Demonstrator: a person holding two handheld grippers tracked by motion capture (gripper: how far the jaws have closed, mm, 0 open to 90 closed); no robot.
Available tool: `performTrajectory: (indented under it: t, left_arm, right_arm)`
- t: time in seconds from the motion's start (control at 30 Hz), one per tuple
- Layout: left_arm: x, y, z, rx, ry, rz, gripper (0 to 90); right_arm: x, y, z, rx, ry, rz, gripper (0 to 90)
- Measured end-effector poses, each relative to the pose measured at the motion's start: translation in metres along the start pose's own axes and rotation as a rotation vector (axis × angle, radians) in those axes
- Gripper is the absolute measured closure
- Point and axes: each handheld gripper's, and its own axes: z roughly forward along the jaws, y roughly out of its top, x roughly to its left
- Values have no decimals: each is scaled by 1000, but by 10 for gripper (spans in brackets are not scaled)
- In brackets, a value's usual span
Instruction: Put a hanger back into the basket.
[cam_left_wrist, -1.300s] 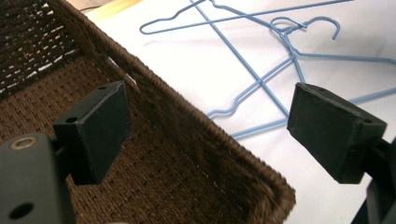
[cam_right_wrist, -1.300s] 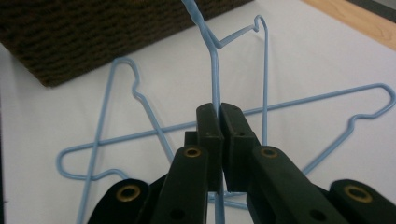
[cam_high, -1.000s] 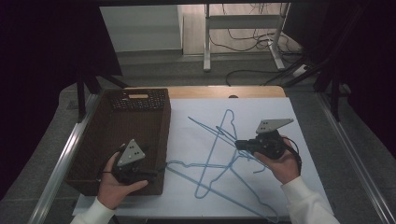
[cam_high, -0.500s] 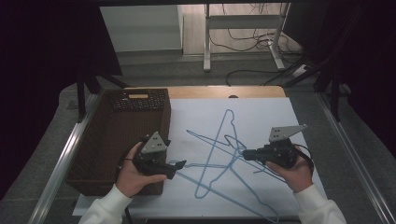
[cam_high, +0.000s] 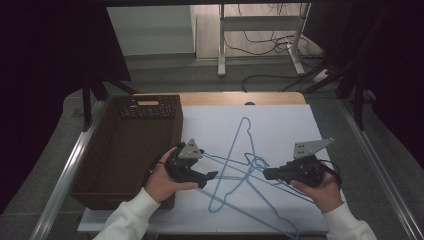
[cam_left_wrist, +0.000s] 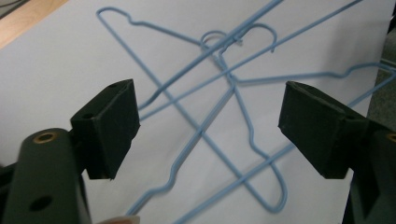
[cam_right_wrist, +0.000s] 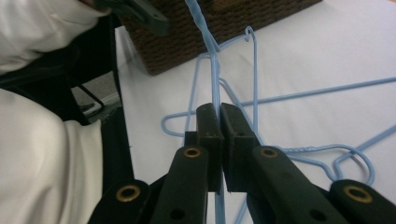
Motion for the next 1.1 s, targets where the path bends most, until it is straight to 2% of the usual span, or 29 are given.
performTrajectory:
  t: [0.1, 0.2, 0.33, 0.37, 0.4, 0.43, 0.5, 0.6, 0.63, 0.7, 0.73, 0.8, 0.83, 0.93, 1.0, 1.1]
  left_arm:
    - [-2, 4, 6, 3, -8, 10, 238]
    - [-4, 10, 12, 17, -16, 47, 261]
    - [-5, 14, 18, 19, -21, 57, 322]
    - [-5, 15, 20, 21, -24, 57, 363]
    - [-6, 18, 26, 34, -66, 71, 421]
    - [-6, 18, 26, 34, -66, 71, 453]
    - [-11, 20, 32, 63, -56, 119, 542]
    - [-12, 20, 34, 73, -47, 127, 687]
    - [-12, 20, 34, 77, -45, 131, 700]
    - [-13, 20, 34, 85, -54, 144, 731]
    - [-15, 20, 32, 95, -69, 168, 748]
    - [-16, 20, 31, 101, -76, 177, 790]
    - [-19, 20, 29, 114, -108, 196, 811]
    - [-21, 20, 24, 110, -150, 189, 865]
    - [-20, 19, 19, 94, -164, 174, 867]
    - [-17, 16, 12, 78, -173, 155, 869]
  right_arm:
    - [1, 1, -5, -14, 24, 1, 874]
    - [1, 1, -8, -17, 50, 0, 874]
    - [1, 0, -10, -17, 80, -9, 874]
    - [1, 0, -10, -20, 86, -9, 873]
    - [1, 0, -10, -22, 94, -10, 873]
    - [1, 0, -10, -26, 98, -9, 873]
    - [1, 0, -10, -24, 99, -9, 873]
    - [-1, 0, -9, -14, 102, -10, 873]
    - [-2, -1, -9, -15, 104, -6, 873]
    - [-5, -2, -10, -16, 100, 0, 872]
    - [-6, -2, -10, -18, 94, 3, 871]
    - [-10, -3, -10, -17, 74, 7, 869]
    - [-12, -3, -10, -15, 57, 7, 866]
    - [-20, -5, -7, -7, 12, 15, 815]
    - [-26, -6, -4, -18, 14, 31, 806]
    - [-29, -6, 0, -34, -27, 39, 675]
